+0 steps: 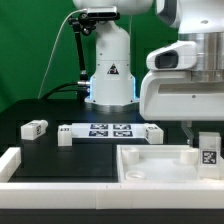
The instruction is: Assemble one leg
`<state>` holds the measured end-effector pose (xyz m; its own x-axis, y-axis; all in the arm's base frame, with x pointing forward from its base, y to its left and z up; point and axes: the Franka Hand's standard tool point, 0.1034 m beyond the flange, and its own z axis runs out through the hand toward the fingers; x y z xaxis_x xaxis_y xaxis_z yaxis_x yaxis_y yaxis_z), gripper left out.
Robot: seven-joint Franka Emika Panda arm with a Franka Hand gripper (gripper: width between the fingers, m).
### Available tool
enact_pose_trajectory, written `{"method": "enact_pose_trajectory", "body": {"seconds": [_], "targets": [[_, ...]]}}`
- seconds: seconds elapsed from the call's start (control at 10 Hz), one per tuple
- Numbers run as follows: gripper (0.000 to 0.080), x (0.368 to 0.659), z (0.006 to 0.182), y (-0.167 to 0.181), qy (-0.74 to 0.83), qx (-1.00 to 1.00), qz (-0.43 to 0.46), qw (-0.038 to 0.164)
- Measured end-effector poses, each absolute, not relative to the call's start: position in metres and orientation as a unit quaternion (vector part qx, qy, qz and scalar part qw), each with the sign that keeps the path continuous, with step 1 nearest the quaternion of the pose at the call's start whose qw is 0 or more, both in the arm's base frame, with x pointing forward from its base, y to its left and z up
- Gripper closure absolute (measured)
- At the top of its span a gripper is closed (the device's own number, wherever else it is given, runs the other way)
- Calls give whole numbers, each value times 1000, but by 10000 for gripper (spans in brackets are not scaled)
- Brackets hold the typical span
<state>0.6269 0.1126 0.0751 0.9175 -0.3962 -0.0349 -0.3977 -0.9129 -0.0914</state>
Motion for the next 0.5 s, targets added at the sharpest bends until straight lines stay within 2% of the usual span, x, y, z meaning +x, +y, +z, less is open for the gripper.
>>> {"method": "enact_pose_trajectory", "body": {"seconds": [0.3, 0.5], "targets": [[509, 626, 74, 110, 366, -928, 10, 70], [508, 626, 74, 109, 460, -885, 18, 73]]}}
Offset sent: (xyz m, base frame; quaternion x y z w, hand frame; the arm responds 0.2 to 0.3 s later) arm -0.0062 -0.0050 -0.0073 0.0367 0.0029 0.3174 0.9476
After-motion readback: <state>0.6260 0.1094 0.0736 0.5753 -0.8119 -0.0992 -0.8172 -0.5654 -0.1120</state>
